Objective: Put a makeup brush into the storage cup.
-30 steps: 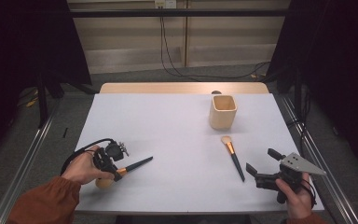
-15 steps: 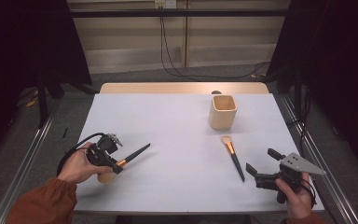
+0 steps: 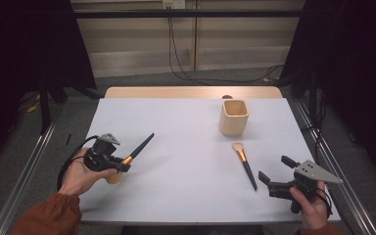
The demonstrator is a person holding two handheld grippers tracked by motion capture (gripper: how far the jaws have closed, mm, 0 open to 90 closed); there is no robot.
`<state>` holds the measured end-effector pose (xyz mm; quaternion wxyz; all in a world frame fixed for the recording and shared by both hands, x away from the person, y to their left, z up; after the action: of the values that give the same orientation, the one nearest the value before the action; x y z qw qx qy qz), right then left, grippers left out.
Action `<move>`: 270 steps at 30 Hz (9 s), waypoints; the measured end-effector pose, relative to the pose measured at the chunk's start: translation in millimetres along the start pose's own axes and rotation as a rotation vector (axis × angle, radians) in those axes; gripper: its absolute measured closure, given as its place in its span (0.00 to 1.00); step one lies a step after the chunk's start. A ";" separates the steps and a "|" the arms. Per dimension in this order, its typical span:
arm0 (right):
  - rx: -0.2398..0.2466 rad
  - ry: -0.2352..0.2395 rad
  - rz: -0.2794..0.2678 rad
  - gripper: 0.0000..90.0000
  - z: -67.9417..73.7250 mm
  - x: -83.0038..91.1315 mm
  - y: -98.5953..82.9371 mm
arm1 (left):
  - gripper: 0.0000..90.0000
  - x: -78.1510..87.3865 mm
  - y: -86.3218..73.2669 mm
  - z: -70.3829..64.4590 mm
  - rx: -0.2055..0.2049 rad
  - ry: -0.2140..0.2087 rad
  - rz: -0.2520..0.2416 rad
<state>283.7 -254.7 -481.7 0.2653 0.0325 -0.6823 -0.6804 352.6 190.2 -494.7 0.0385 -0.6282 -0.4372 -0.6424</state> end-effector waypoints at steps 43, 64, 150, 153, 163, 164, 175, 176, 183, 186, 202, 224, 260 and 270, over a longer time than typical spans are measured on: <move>-0.008 0.004 -0.005 0.00 1.0 0.6 0.5 | 0.74 0.5 40.6 -37.0 -0.064 -0.119 -0.398; 0.013 0.038 -0.005 0.00 6.9 -0.6 0.2 | 0.74 -14.7 67.5 -79.2 -0.158 -0.235 -0.360; 0.460 0.622 0.629 0.04 125.9 -69.8 5.5 | 0.74 -46.3 65.8 -139.9 -0.435 -0.337 0.243; 0.508 0.643 0.675 0.03 128.3 -71.1 3.6 | 0.74 -46.6 64.8 -139.9 -0.434 -0.337 0.254; 0.587 0.679 0.778 0.04 135.0 -70.4 5.0 | 0.74 -49.6 61.6 -140.7 -0.430 -0.337 0.270; 0.590 0.687 0.787 0.04 136.1 -70.7 5.4 | 0.74 -49.2 61.1 -141.5 -0.430 -0.346 0.278; 0.689 0.738 0.785 0.19 154.9 -83.3 6.0 | 0.73 -56.3 60.9 -144.0 -0.440 -0.349 0.299; 0.687 0.743 0.793 0.20 156.9 -83.3 5.5 | 0.74 -56.4 61.1 -144.2 -0.439 -0.350 0.298; 0.681 0.752 0.813 0.30 162.6 -90.9 3.4 | 0.74 -56.4 63.0 -144.6 -0.447 -0.353 0.289; 0.677 0.766 0.786 0.36 166.6 -94.8 6.4 | 0.74 -56.4 63.5 -145.5 -0.452 -0.351 0.291; 0.668 0.811 0.743 0.59 179.2 -98.2 6.6 | 0.73 -58.6 64.7 -148.4 -0.431 -0.358 0.272; 0.667 0.852 0.687 0.76 188.6 -100.8 6.4 | 0.74 -59.1 63.7 -144.0 -0.453 -0.369 0.270; 0.662 0.835 0.670 0.83 177.7 -97.0 6.3 | 0.32 -65.4 71.6 -134.6 -0.378 -0.351 0.101; 0.605 0.777 0.670 0.83 161.8 -99.0 6.9 | 0.12 -65.2 71.6 -115.0 -0.301 -0.282 0.013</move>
<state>305.0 -66.6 -495.8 0.6747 0.1362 -0.6719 -0.2735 320.0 43.4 -493.1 -0.1132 -0.7136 -0.3332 -0.6057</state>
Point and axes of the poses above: each handheld gripper's, and its own axes: x roughly backward along the jaws, y roughly out of its top, z roughly to its left, the point moved 10 cm from there along -x, roughly forward along the jaws, and after that the axes turned 2 degrees about -y, right-handed, at the moved point
